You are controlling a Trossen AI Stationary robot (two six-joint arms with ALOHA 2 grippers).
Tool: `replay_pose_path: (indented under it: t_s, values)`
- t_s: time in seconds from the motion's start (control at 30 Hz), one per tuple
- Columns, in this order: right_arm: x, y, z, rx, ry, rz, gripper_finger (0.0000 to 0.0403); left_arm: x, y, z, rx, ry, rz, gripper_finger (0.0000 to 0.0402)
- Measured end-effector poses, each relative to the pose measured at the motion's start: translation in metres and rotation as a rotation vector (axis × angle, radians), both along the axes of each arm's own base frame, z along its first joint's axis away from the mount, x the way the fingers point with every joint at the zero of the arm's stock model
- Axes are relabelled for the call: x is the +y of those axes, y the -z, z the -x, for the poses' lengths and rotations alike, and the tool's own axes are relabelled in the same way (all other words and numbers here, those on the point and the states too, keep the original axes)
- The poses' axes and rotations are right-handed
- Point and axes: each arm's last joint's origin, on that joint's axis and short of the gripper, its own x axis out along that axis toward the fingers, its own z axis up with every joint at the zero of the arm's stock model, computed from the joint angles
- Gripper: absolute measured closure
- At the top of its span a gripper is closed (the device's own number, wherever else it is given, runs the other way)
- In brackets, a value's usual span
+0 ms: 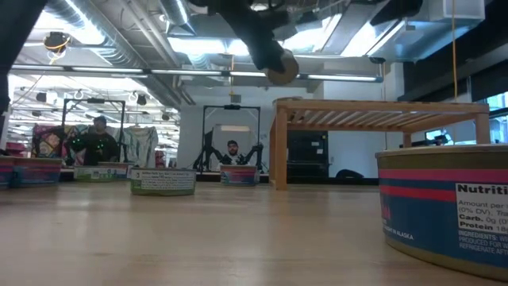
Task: Stack canned seafood by type on shelf
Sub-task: Stack the blue-pink tuna can on top of the blue-pink tuna can on the shelf
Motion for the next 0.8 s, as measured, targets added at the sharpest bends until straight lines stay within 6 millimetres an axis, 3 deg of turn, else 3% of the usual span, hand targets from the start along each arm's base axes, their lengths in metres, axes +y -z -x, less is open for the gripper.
replay_pose_path:
  t_s: [0.4,0.8]
  values:
    - [0.000,0.002,0.000,0.006,0.000,0.000,0.0024,0.044,0.029,-0.017,0.039,-0.022,-0.038,0.0214]
    - [0.000,0.002,0.000,0.013,-0.009,0.017,0.0024,0.043,0.035,-0.020,0.035,0.020,-0.001,0.0199]
